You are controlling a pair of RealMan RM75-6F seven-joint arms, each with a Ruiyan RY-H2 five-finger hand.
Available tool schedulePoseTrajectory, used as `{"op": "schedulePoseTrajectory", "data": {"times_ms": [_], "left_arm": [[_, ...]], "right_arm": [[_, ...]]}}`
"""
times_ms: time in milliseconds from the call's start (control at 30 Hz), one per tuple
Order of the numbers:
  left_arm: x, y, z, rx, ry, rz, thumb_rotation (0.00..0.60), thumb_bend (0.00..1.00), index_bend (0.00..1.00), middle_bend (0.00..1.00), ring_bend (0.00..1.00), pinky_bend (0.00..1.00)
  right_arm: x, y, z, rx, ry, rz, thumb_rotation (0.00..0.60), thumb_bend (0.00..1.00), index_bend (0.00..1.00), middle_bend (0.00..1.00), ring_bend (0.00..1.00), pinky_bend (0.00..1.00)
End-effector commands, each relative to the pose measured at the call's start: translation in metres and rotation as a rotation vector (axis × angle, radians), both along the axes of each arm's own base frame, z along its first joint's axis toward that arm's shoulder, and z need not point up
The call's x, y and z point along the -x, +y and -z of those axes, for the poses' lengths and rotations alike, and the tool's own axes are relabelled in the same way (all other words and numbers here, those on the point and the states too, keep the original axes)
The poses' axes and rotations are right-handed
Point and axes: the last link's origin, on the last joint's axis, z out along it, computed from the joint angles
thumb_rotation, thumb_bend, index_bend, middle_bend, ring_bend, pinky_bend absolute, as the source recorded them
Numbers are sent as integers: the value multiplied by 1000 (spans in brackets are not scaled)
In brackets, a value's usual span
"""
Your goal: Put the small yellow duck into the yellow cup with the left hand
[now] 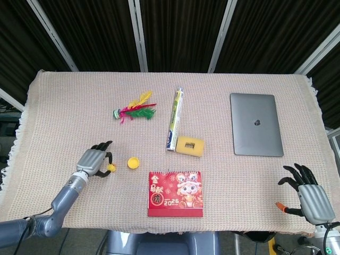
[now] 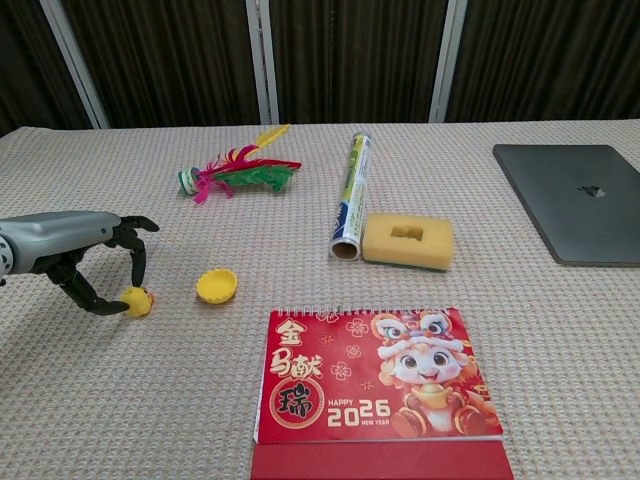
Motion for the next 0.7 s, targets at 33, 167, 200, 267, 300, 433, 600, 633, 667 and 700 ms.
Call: {"op": "schedulePoseTrajectory", "data": {"times_ms": [33, 167, 200, 267, 300, 433, 600, 633, 667, 700], "left_arm": [[0, 1, -1, -4, 3, -2, 600, 346, 525, 0, 55, 141], [0, 2, -3, -14, -3, -6, 600, 344, 524, 0, 55, 141], [0, 2, -3, -16, -5, -7, 600, 344, 525, 0, 55, 141], [-1, 3, -5, -24, -10, -8, 600, 345, 526, 0, 55, 141], [-1, 4, -6, -26, -11, -7, 600, 346, 526, 0, 55, 141], [-3, 8, -13, -53, -33, -11, 600, 344, 527, 0, 55, 141], [-5, 14, -22, -79, -42, 5, 600, 346, 532, 0, 55, 141], [-5, 15, -24, -83, -44, 7, 600, 346, 534, 0, 55, 141], [-6, 16, -25, -88, -46, 12, 600, 345, 536, 0, 56, 141], [-7, 16, -26, -90, -47, 15, 600, 344, 536, 0, 55, 141]], "right_arm": [[0, 0, 0, 0, 0, 0, 600, 0, 419, 133, 0, 0], [0, 0, 0, 0, -1, 0, 600, 0, 419, 132, 0, 0], [0, 0, 0, 0, -1, 1, 600, 0, 419, 132, 0, 0], [0, 0, 0, 0, -1, 0, 600, 0, 419, 132, 0, 0], [0, 0, 0, 1, -1, 0, 600, 0, 419, 132, 0, 0], [0, 0, 0, 1, 0, 0, 600, 0, 419, 132, 0, 0], [0, 0, 0, 2, 1, 1, 600, 0, 419, 132, 0, 0], [0, 0, 0, 2, 1, 1, 600, 0, 419, 132, 0, 0], [0, 0, 0, 1, 0, 2, 600, 0, 419, 132, 0, 0], [0, 0, 0, 1, 1, 1, 600, 0, 419, 132, 0, 0]]}}
